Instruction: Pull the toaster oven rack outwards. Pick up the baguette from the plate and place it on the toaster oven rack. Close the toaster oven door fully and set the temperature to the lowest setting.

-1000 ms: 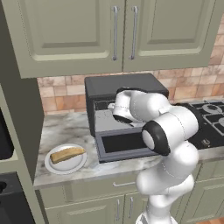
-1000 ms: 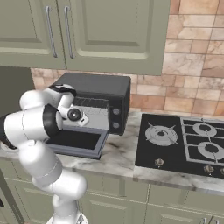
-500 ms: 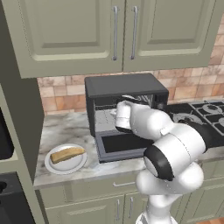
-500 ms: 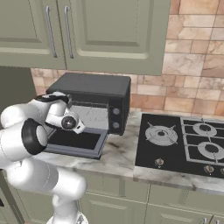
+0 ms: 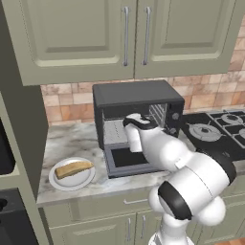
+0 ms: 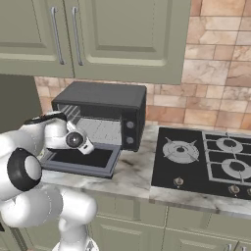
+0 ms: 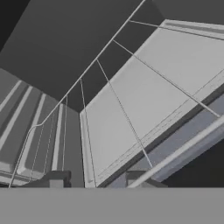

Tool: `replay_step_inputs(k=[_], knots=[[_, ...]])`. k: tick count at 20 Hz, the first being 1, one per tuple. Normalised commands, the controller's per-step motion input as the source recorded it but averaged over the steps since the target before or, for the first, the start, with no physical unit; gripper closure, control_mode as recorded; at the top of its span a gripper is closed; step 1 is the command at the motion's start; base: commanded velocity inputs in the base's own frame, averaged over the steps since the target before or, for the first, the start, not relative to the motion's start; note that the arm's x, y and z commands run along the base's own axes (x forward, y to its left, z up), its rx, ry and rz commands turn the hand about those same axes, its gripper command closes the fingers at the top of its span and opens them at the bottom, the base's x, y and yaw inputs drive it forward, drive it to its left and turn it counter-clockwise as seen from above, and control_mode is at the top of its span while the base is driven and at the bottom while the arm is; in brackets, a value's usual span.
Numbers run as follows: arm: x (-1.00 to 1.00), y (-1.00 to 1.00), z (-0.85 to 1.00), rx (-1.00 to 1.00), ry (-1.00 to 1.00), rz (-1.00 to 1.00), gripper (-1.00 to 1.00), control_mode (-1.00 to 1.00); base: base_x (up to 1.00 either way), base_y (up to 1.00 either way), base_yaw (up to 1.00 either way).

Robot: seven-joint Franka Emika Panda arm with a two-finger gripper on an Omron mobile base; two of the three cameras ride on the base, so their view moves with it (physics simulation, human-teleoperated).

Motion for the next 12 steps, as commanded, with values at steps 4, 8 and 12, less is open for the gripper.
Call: replay_step_inputs(k=[4,8,12], knots=[[-0.23,-0.06,0.0,0.0,0.24,0.0,1.0,-1.0,0.0,0.0,0.0],[-0.26,-0.01,0.04,0.0,0.21,0.0,1.0,-1.0,0.0,0.0,0.0],[-0.17,0.0,0.04,0.0,0.26,0.0,1.0,-1.0,0.0,0.0,0.0]])
